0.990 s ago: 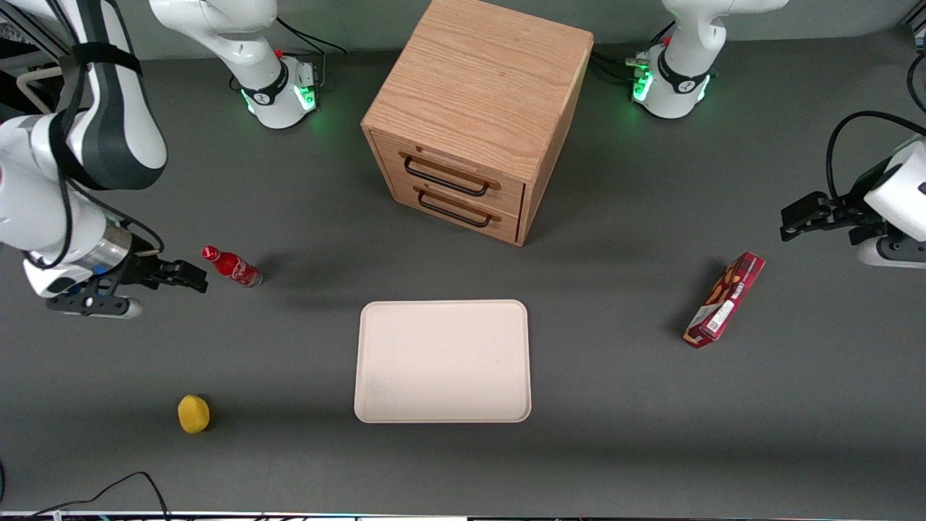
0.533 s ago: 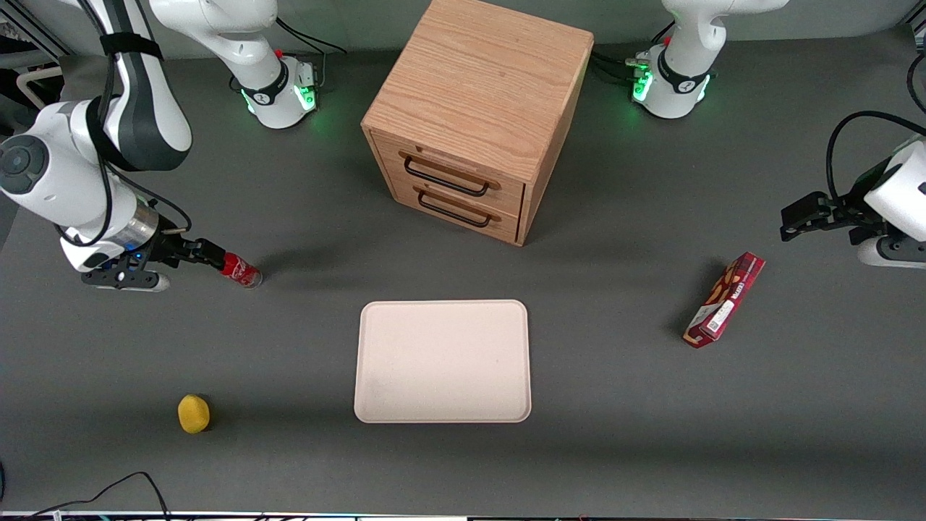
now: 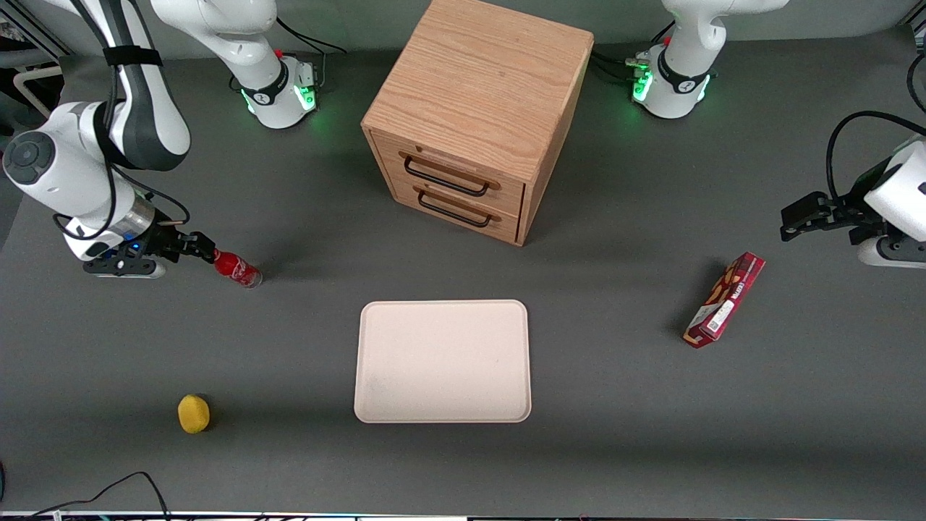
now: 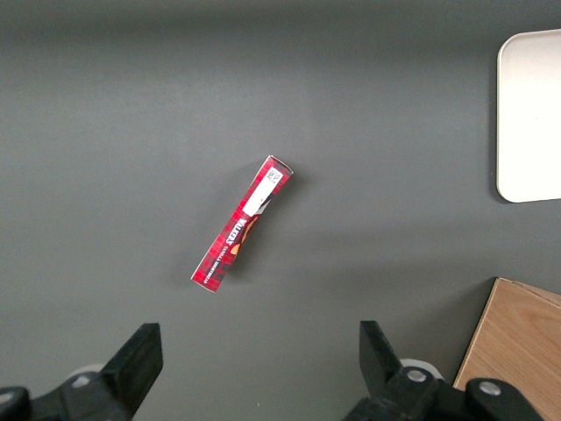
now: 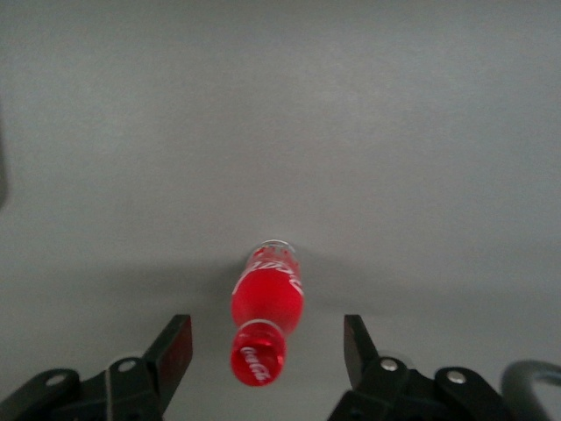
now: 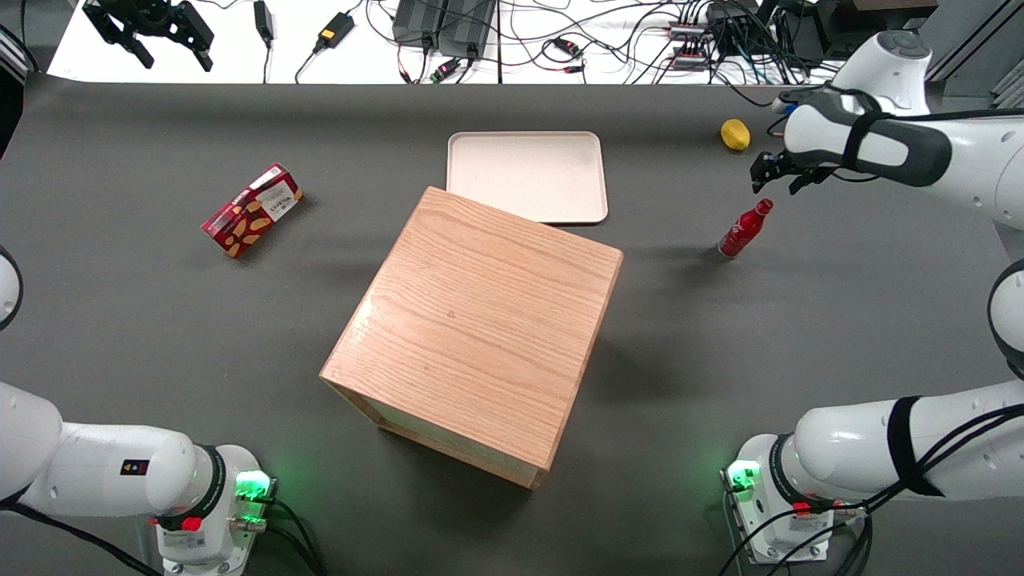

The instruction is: Place coke bottle on tray

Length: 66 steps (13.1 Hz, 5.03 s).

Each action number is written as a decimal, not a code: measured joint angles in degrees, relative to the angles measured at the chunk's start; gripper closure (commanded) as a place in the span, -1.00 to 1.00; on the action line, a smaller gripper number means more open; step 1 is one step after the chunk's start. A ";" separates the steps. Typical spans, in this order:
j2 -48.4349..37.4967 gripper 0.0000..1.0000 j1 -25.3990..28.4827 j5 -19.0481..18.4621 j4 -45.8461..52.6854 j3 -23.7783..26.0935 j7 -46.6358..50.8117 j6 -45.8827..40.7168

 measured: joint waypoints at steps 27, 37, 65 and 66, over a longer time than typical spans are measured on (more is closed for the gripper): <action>33.42 1.00 13.98 -4.09 54.53 9.38 25.21 -19.83; 52.23 1.00 28.45 -4.45 76.52 -3.57 29.47 -18.12; 21.11 -1.00 14.52 -3.76 50.89 -1.97 21.65 -22.01; 17.99 -1.00 13.10 -2.95 47.18 -1.82 21.65 -21.60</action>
